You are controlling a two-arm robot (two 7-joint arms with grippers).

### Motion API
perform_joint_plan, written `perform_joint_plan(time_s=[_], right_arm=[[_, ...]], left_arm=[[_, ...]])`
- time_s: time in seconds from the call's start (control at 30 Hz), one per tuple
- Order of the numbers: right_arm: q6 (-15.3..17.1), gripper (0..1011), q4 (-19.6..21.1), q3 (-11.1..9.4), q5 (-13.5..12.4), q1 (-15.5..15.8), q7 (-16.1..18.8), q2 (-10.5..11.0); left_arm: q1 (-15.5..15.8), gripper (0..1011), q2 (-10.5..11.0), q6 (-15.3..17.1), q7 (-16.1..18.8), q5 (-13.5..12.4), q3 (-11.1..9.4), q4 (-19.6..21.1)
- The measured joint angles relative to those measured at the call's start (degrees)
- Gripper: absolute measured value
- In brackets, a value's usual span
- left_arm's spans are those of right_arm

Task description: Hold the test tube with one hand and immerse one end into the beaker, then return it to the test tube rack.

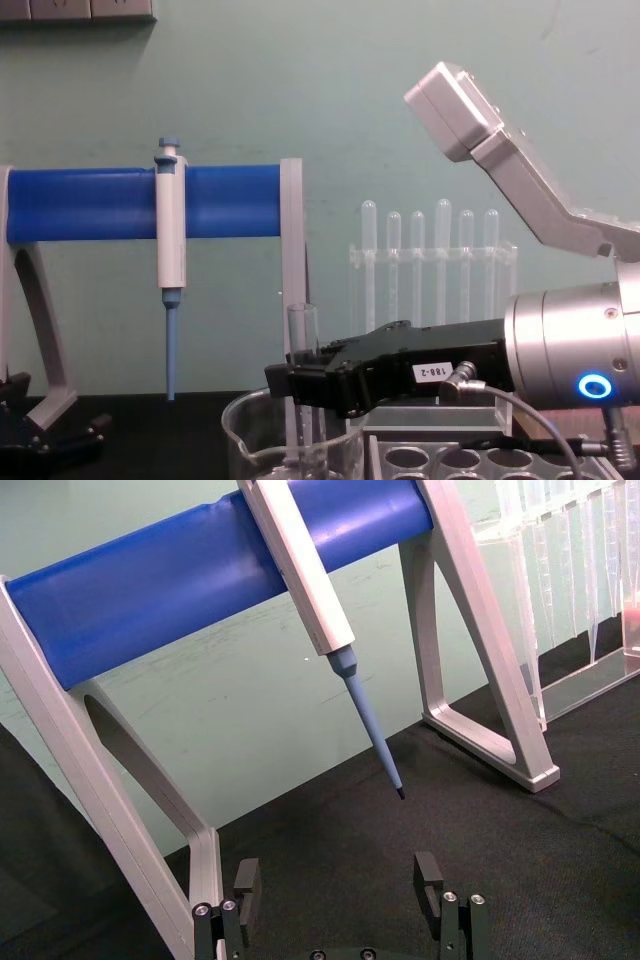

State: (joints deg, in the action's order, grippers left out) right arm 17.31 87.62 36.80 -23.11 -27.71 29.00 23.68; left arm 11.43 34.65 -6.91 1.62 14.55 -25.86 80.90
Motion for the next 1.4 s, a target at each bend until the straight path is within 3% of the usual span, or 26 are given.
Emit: perform_joint_plan(time_s=[1.4], right_arm=[[0.0, 226, 0.0, 0.0, 0.0, 0.0, 0.0, 0.0]], left_arm=[[0.0, 1000, 0.0, 0.0, 0.0, 0.0, 0.0, 0.0]])
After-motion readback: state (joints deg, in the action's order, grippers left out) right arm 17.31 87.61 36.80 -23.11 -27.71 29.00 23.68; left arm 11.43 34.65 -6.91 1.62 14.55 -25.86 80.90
